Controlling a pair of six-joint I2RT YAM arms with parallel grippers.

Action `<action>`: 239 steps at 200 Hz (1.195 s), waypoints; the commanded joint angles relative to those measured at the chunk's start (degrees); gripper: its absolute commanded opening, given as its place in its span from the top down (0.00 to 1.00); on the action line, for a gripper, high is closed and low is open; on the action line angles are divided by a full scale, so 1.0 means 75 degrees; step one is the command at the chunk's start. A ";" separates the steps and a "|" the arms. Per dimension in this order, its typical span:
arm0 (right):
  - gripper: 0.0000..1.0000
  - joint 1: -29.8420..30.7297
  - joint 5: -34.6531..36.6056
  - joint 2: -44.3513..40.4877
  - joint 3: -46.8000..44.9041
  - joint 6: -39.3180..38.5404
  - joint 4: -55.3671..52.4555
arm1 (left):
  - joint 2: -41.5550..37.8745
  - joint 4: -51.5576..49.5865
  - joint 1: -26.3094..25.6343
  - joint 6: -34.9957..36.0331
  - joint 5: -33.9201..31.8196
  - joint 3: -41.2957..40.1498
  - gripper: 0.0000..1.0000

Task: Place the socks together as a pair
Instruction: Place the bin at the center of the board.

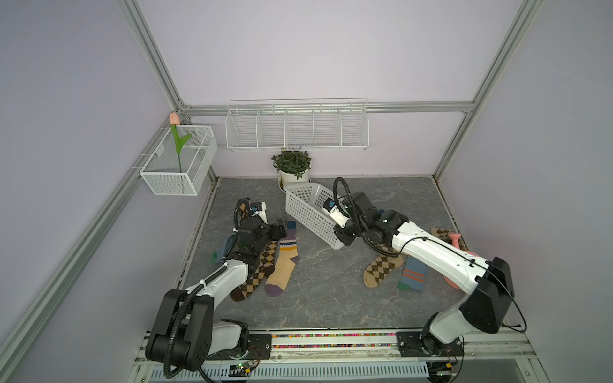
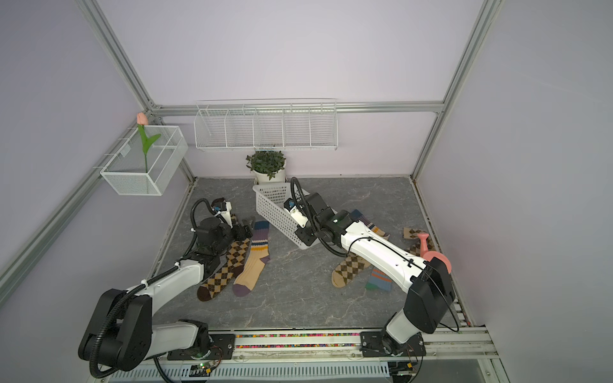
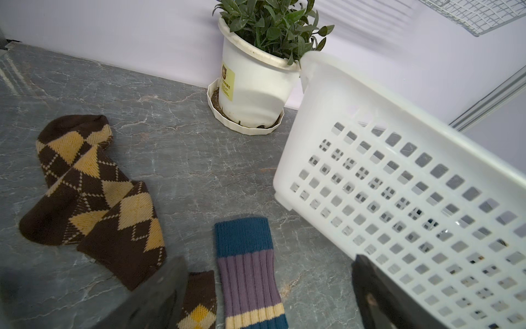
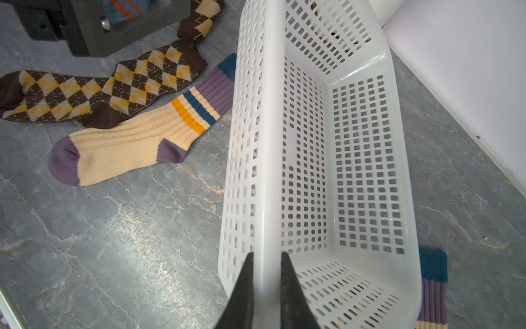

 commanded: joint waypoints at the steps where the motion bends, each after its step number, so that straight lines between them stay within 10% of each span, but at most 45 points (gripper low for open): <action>1: 0.93 0.0082 -0.0326 0.0463 -0.0018 -0.0237 0.0536 | 0.0010 0.0002 -0.0013 -0.0065 -0.0045 0.0226 0.08; 239: 0.25 -0.1236 0.2442 0.0357 -0.1569 0.1001 0.0903 | -0.0025 0.0009 -0.0016 -0.0078 -0.0068 0.0191 0.08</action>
